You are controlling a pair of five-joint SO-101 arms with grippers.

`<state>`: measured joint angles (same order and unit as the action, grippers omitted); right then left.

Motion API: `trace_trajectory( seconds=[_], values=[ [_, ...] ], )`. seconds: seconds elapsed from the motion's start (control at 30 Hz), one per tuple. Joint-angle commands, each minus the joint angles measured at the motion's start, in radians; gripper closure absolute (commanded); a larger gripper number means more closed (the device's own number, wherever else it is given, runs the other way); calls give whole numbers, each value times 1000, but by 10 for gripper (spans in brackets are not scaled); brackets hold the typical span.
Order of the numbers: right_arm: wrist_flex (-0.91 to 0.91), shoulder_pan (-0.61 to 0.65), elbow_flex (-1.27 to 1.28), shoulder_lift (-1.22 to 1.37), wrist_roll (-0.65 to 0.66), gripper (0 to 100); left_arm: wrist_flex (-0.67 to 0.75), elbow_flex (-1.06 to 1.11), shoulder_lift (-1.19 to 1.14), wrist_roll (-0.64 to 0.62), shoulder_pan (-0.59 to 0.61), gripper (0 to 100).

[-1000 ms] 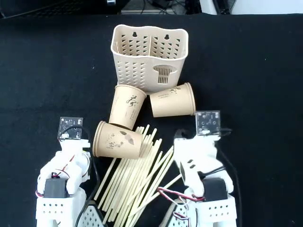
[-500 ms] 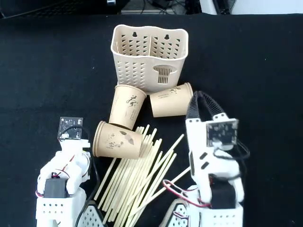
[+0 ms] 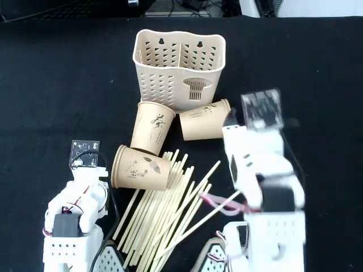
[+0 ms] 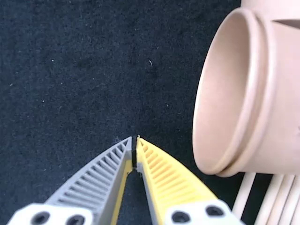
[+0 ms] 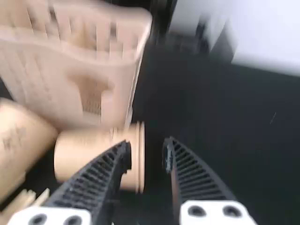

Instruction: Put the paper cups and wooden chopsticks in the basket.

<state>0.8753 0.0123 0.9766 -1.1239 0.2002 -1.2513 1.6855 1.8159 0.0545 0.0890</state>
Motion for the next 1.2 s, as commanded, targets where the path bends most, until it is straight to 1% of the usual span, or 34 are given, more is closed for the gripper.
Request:
trace_trajectory(
  seconds=[0.0, 0.17, 0.3, 0.43, 0.67, 0.73, 0.8, 0.83, 0.9, 0.97, 1.17],
  values=[
    [-20, -9, -79, 214, 8, 864, -23, 13, 5, -5, -1, 968],
    [-130, -9, -87, 410, 8, 861, -23, 13, 5, -5, -1, 968],
    [-170, -8, -88, 524, 14, 858, -23, 13, 5, -5, -1, 968],
    [-175, -8, -131, 611, 8, 818, -23, 13, 5, -5, -1, 968],
    [-178, -6, -209, 745, 14, 815, -23, 13, 5, -5, -1, 968],
    [-180, 11, -211, 769, 21, 815, -23, 13, 5, -5, -1, 968],
    [-173, 34, -203, 782, 72, 819, -23, 13, 5, -5, -1, 968],
    [-172, 48, -199, 785, 98, 837, -23, 13, 5, -5, -1, 968],
    [-178, 63, -182, 776, 132, 902, -23, 13, 5, -5, -1, 968],
    [-178, 63, -162, 746, 129, 984, -23, 13, 5, -5, -1, 968],
    [-143, 55, -36, 549, 144, 985, -23, 13, 5, -5, -1, 968]
  ],
)
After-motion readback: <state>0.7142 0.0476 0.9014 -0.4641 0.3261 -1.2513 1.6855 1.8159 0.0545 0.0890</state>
